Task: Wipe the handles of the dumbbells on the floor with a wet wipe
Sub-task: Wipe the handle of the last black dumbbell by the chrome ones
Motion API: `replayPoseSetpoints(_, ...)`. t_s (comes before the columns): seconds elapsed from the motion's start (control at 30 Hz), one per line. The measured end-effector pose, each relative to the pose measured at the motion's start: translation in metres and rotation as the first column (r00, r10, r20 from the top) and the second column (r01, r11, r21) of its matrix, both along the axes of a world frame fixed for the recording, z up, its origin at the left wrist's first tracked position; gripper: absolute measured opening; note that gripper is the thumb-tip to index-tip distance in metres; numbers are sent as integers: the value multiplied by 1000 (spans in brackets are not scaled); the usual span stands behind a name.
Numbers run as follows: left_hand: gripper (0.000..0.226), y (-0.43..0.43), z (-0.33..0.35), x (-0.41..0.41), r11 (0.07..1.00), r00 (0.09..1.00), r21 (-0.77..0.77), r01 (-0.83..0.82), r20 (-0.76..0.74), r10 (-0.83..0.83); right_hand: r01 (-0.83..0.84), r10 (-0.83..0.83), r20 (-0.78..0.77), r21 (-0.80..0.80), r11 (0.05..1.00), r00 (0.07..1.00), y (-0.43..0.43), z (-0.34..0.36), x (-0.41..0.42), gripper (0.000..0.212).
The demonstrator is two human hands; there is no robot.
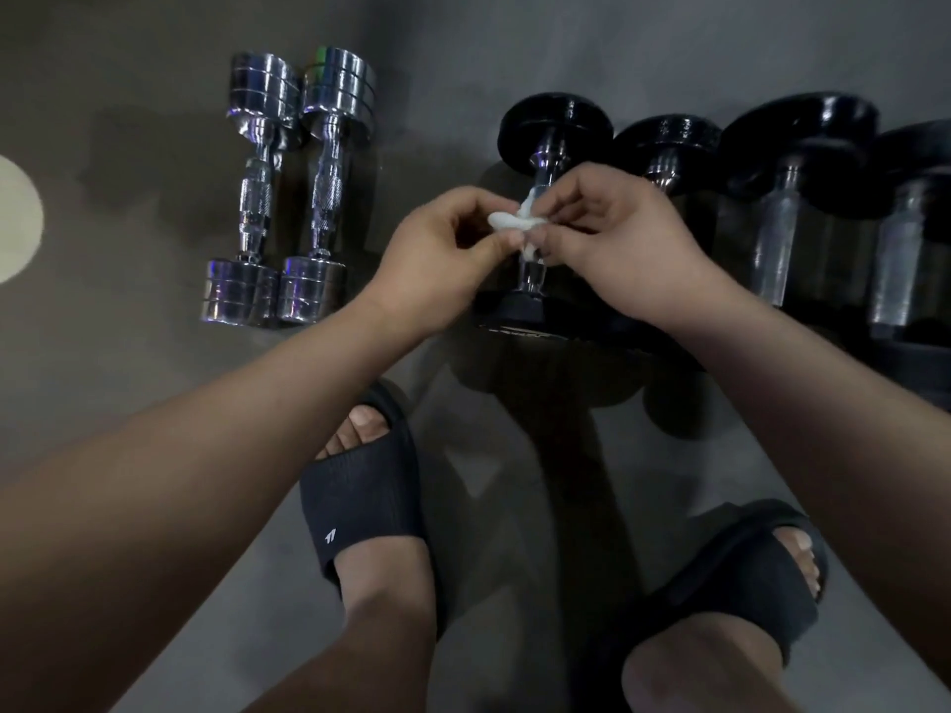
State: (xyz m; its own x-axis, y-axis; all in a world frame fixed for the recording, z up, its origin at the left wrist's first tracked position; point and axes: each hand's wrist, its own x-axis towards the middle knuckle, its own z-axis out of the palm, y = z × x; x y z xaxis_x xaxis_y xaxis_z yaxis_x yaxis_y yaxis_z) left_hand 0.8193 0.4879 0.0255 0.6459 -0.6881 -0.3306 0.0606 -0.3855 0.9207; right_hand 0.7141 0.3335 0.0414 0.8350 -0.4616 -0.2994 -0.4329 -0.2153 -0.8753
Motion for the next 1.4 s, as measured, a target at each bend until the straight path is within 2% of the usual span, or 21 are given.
replayPoseSetpoints(0.07, 10, -4, -3, 2, 997, 996, -1, -71, -57, 71, 55, -54, -18, 37, 998, 998, -2, 0, -1, 10)
replayPoseSetpoints(0.23, 7, -12, -7, 7, 958, 928, 55, -282, -236, 287, 173, -169, -103, 32, 984, 980, -7, -3, 0, 5)
replayPoseSetpoints(0.3, 16, -14, -14, 12, 942, 934, 94, -323, -129, 334, 176, -173, -134, 8, 984, 976, -7, -8, 1, 6)
replayPoseSetpoints(0.37, 15, -14, -16, 17, 947, 958, 163, -277, 120, 260, 189, -194, -159, -46, 981, 968, -8, -15, 2, 8)
replayPoseSetpoints(0.43, 6, -17, -14, 17, 961, 953, 179, -210, 258, 160, 201, -212, -172, -84, 976, 962, -8, -20, 4, 8)
replayPoseSetpoints(0.5, 4, -22, -10, 8, 978, 966, 159, -139, 239, 98, 200, -220, -169, -128, 971, 961, -7, -23, 4, 8)
replayPoseSetpoints(0.6, 17, -29, -13, -5, 987, 982, 153, -57, 186, 28, 192, -213, -166, -131, 973, 963, -7, -22, 4, 8)
replayPoseSetpoints(0.8, 8, -40, -26, 5, 967, 973, 175, -185, 173, 154, 165, -196, -221, -149, 975, 956, -13, -19, 0, 7)
replayPoseSetpoints(0.9, 14, -37, -28, 8, 965, 952, 189, -179, 281, 121, 167, -196, -221, -143, 976, 955, -11, -21, 2, 10)
replayPoseSetpoints(0.97, 10, -34, -23, 5, 987, 933, 139, -86, 358, 31, 174, -204, -218, -148, 974, 954, -10, -23, 3, 11)
replayPoseSetpoints(1.03, 17, -31, -16, 0, 992, 921, 121, -35, 388, -15, 172, -200, -224, -137, 976, 954, -10, -23, 2, 9)
replayPoseSetpoints(1.2, 16, -32, -11, -11, 982, 974, 154, -108, 214, 73, 159, -162, -191, -28, 987, 968, -11, -22, 0, 9)
replayPoseSetpoints(1.4, 18, -51, -22, -5, 943, 959, 176, -282, 21, 283, 206, -212, -197, -51, 977, 957, -17, -28, 6, 7)
